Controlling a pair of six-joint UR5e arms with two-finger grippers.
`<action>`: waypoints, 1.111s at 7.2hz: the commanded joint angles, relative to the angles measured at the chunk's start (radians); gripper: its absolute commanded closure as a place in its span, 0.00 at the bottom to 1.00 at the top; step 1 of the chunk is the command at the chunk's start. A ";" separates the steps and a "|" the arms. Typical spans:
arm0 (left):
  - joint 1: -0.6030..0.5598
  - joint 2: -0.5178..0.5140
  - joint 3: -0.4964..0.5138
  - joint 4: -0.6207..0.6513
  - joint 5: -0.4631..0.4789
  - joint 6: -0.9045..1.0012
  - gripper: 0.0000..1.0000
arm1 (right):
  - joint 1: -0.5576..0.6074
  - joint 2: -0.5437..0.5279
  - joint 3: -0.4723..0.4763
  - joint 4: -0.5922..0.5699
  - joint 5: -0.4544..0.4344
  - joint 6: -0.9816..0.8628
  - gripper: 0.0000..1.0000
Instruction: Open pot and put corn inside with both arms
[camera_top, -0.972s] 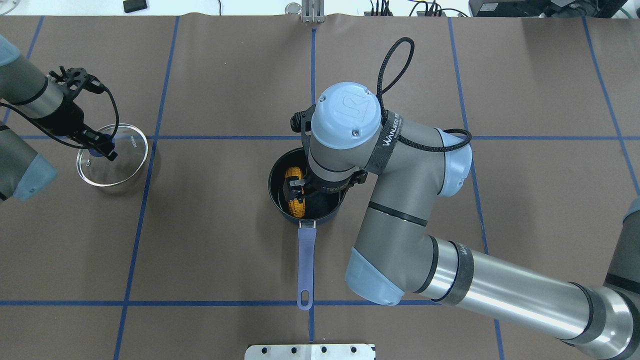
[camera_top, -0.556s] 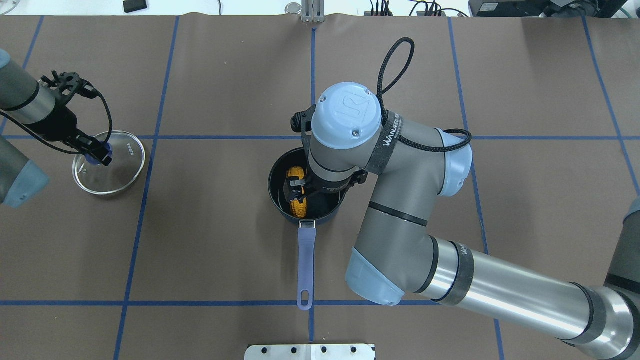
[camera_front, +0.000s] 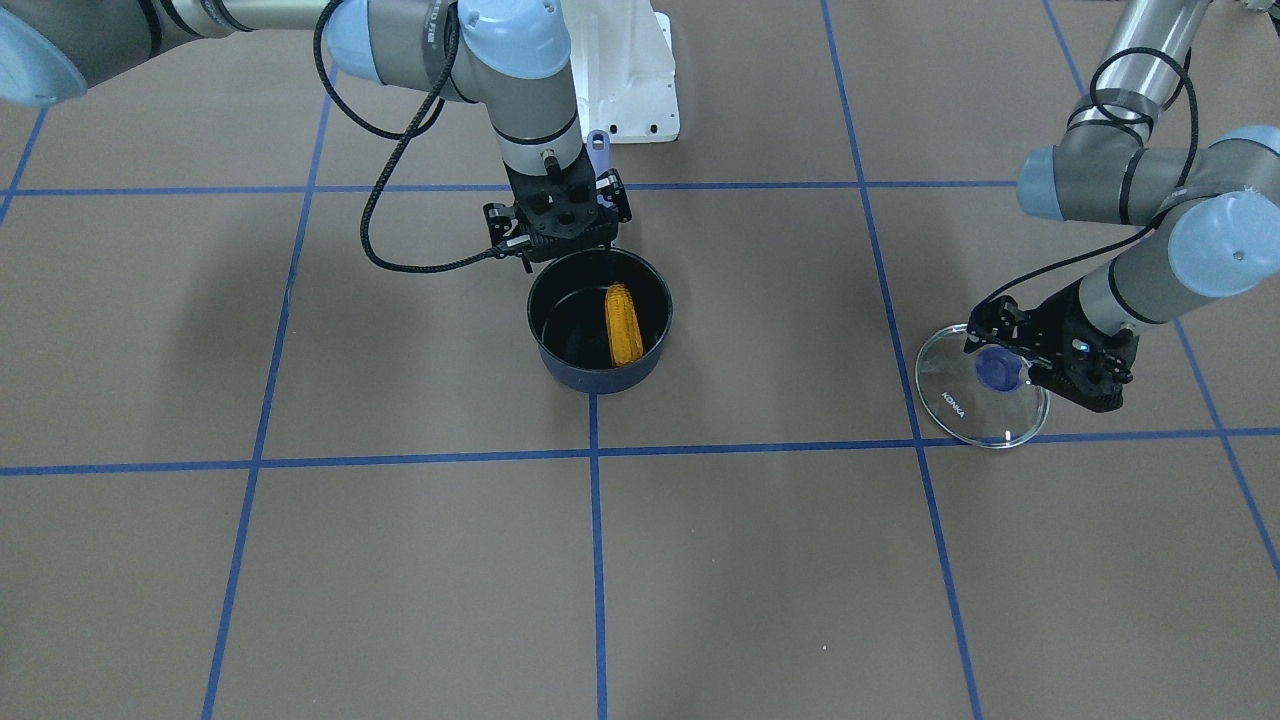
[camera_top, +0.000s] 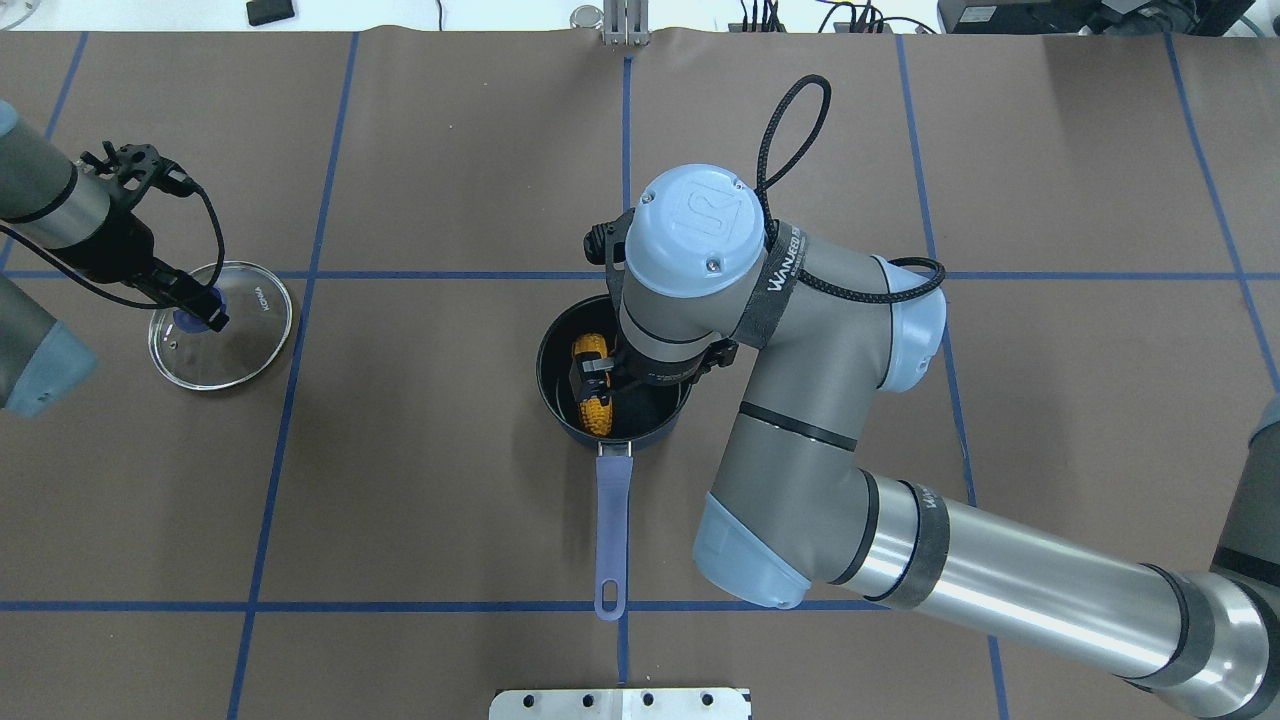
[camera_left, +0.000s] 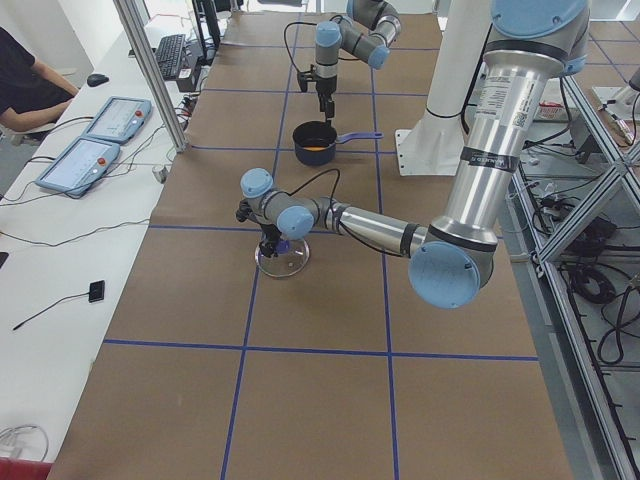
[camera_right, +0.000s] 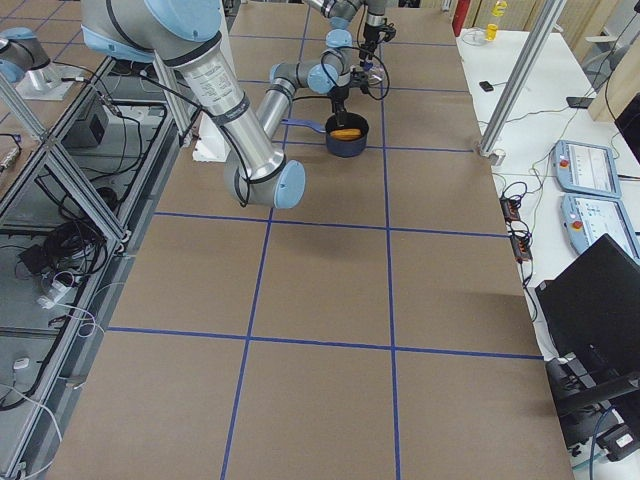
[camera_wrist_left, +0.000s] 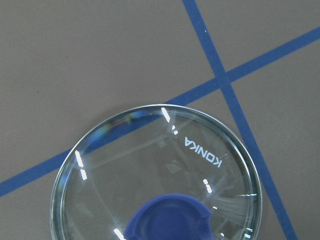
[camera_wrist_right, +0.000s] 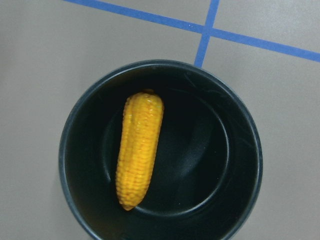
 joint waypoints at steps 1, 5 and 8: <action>-0.073 -0.005 -0.008 0.010 -0.002 0.008 0.02 | 0.136 -0.080 0.002 0.047 0.036 -0.099 0.00; -0.313 0.001 -0.001 0.221 -0.021 0.262 0.01 | 0.408 -0.270 -0.010 0.075 0.132 -0.287 0.00; -0.474 0.091 0.012 0.231 -0.019 0.443 0.01 | 0.539 -0.282 -0.116 0.073 0.072 -0.406 0.00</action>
